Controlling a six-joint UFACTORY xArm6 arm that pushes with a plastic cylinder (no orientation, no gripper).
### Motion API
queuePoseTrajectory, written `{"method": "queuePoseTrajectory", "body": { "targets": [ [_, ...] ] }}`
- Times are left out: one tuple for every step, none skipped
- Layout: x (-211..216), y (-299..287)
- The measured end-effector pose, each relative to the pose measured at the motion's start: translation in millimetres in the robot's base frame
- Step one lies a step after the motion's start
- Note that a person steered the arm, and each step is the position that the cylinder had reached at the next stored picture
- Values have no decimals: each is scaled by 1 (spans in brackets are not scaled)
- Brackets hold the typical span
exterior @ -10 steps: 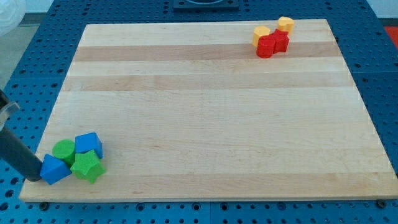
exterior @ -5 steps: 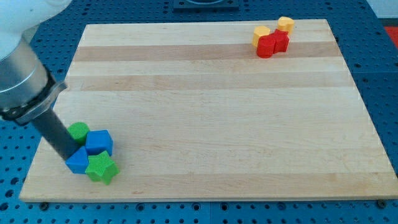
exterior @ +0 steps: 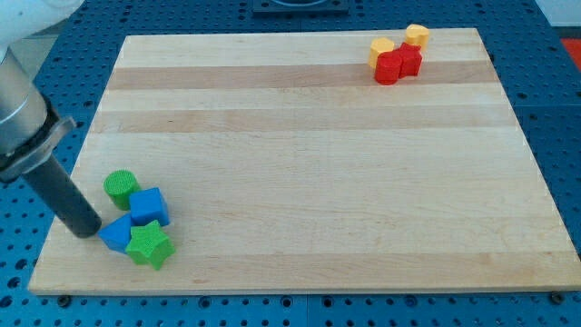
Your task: Separate the blue blocks from the green blocks
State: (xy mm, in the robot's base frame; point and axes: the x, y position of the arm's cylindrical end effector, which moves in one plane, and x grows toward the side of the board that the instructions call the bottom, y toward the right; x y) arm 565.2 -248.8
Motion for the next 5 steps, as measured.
{"method": "queuePoseTrajectory", "body": {
  "targets": [
    [8, 2],
    [19, 14],
    [25, 18],
    [25, 18],
    [18, 23]
  ]
}}
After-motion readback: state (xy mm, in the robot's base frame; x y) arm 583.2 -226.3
